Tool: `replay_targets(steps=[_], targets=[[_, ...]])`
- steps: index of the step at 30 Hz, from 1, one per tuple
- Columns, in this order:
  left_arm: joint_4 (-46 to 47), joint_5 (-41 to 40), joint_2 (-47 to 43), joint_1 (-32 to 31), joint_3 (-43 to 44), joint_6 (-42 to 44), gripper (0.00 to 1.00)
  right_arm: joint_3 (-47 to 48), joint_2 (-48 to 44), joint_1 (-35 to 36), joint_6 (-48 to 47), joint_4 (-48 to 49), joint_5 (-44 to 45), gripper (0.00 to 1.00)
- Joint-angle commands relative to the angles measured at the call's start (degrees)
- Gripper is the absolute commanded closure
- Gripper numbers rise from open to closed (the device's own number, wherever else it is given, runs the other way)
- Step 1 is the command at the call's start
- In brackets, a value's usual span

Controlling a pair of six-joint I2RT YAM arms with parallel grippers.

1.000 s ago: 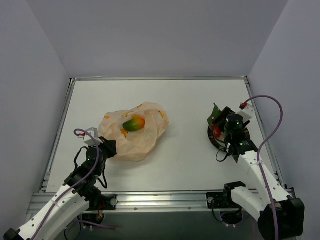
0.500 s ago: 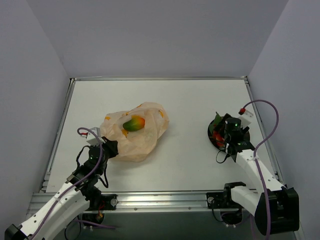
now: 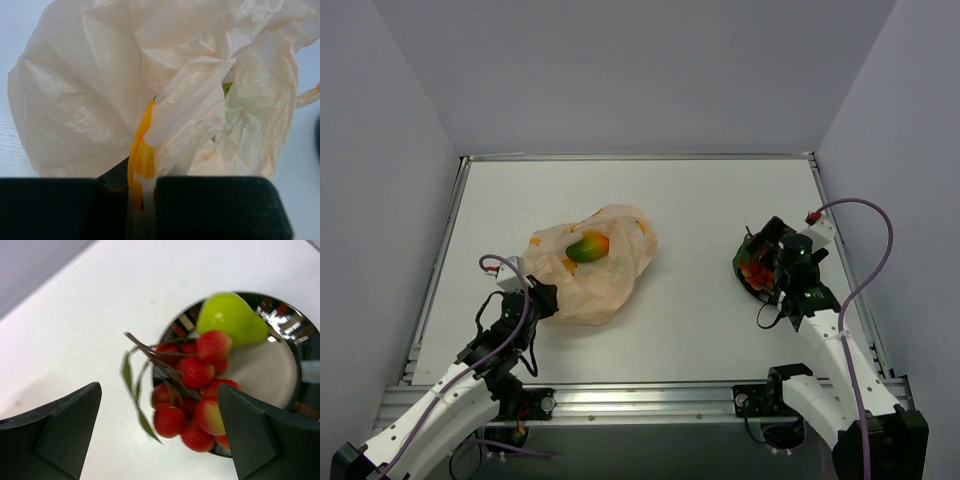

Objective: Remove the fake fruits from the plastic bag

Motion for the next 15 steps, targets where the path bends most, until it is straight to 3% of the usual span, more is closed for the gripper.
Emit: replay_targets(steps=[1,4,5,6,9,12,15], targets=[[-0.3,0.6,0.1,-0.3,1.3,-1.3,0.98,5.5,-2.6,2.5,-2.0,-1.3,0.9,0.05],[-2.1,0.5,-0.1,-0.3,1.0,-2.1,0.98,7.8,-0.5,10.8,-4.1,1.3,0.0,0.21],[-2.4,0.4,-0.1,-0.4,0.8,-2.3,0.98,9.2,1.0,17.3,-4.6,3.9,-0.2,0.28],[-3.1,0.5,0.0,-0.3,0.8,-2.5,0.98,10.1,2.9,21.2,-5.2,5.2,-0.3,0.44],[-5.2,0.4,0.3,-0.4,0.7,-3.5,0.98,16.1,13.7,35.9,-8.9,10.2,0.0,0.76],[-7.3,0.1,0.0,-0.4,0.7,-4.6,0.98,22.8,26.2,43.2,-13.2,14.7,-6.2,0.87],[-8.2,-0.3,-1.0,-0.5,0.4,-4.9,0.98,28.5,36.4,45.5,-17.7,19.1,-16.7,0.87]])
